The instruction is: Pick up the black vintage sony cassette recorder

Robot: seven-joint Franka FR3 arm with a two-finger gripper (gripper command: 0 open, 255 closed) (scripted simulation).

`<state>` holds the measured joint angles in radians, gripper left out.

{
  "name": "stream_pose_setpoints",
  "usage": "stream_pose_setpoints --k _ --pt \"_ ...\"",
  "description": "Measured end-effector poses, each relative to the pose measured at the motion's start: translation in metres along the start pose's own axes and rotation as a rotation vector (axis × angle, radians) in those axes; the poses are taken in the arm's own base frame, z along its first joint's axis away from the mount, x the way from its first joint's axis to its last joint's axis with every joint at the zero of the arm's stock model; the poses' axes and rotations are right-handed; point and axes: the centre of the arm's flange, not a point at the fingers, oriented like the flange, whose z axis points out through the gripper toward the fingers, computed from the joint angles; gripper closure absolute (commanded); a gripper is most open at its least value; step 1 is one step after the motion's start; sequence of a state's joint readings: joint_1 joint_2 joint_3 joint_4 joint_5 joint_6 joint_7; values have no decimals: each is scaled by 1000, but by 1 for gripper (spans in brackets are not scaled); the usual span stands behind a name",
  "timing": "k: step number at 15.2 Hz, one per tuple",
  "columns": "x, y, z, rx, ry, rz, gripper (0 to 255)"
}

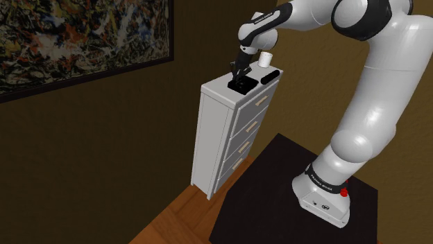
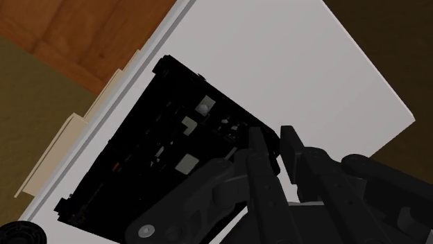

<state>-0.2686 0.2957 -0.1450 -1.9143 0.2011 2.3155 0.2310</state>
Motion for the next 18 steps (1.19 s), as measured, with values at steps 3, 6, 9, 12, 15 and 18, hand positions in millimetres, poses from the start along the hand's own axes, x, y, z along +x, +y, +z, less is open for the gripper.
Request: stream_pose_setpoints --k 3,6,9,12,15,18 --pt "0 0 -2 0 0 0 255" --pt "2 -2 -13 -1 -1 1 255" --pt "2 -3 -29 -1 -1 1 255" --pt "4 -6 -46 -1 -1 1 255" --pt "5 -8 -62 -1 -1 1 255" --pt "5 -10 -74 -1 -1 1 255"
